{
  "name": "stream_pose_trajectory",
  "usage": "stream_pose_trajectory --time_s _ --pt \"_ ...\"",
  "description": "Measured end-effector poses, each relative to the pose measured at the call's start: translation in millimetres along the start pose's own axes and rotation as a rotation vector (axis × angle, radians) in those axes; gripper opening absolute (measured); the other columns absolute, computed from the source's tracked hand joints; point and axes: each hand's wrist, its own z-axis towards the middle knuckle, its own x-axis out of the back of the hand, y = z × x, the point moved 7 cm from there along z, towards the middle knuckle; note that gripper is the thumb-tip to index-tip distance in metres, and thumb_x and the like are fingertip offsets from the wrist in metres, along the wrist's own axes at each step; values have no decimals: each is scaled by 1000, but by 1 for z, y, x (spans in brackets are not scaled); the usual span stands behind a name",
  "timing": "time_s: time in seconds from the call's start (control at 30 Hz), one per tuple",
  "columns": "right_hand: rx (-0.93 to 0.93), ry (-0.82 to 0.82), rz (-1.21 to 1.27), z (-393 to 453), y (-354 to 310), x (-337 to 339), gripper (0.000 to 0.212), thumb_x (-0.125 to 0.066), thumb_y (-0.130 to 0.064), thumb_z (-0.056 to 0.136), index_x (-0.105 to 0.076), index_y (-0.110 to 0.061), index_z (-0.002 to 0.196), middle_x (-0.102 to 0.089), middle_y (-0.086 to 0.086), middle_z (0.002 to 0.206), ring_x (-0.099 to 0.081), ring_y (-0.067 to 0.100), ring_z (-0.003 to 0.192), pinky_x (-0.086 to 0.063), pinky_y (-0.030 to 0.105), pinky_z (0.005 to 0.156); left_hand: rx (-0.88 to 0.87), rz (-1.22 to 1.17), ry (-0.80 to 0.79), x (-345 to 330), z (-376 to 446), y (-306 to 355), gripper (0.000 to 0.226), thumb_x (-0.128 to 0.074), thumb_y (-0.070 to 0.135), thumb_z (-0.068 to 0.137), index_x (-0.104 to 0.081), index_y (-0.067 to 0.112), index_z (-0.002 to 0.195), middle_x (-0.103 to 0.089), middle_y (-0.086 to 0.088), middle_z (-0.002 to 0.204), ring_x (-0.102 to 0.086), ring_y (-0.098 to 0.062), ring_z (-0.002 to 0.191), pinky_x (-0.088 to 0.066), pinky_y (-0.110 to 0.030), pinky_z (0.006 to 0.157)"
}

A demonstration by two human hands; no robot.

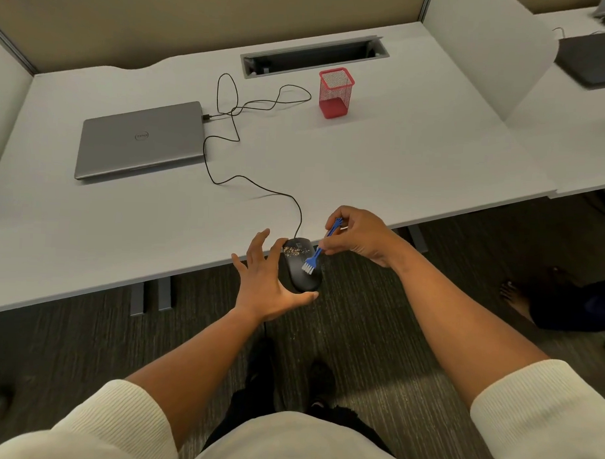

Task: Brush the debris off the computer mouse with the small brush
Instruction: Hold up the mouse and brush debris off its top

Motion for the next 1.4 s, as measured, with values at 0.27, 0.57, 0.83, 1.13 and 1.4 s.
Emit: stream_pose_trajectory --time_s 0.27,0.57,0.83,1.13,1.4 --pt "16 193 5 3 6 29 30 -86 -3 71 -65 -13 91 -66 10 92 -67 19 83 -60 22 67 2 9 9 -2 0 -2 122 -59 95 49 -31 33 150 -5 2 162 -5 -24 153 6 -67 117" --pt "-5 53 88 5 12 15 24 -85 -2 74 -66 -9 87 -66 10 94 -72 32 96 -63 40 82 16 -2 7 -7 1 1 121 -60 95 50 -32 33 150 -4 3 162 -5 -23 152 3 -67 118" --pt "-10 -24 212 5 7 4 25 -83 1 75 -64 -7 87 -65 10 94 -74 27 92 -63 37 78 19 -4 -13 -9 -1 4 121 -62 93 50 -32 32 150 -4 2 162 -4 -20 151 -4 -70 117" --pt "-5 154 192 4 11 17 24 -82 1 77 -62 -8 87 -66 18 99 -69 37 104 -62 44 85 13 6 -4 -8 -3 4 120 -64 91 51 -33 31 150 -5 2 161 -6 -22 149 -7 -70 116" --pt "-1 129 181 8 11 5 24 -82 1 77 -61 -9 86 -65 12 92 -70 25 89 -62 30 76 12 16 -15 -7 -2 8 122 -64 90 51 -32 30 151 -3 2 162 -4 -21 151 4 -68 118"
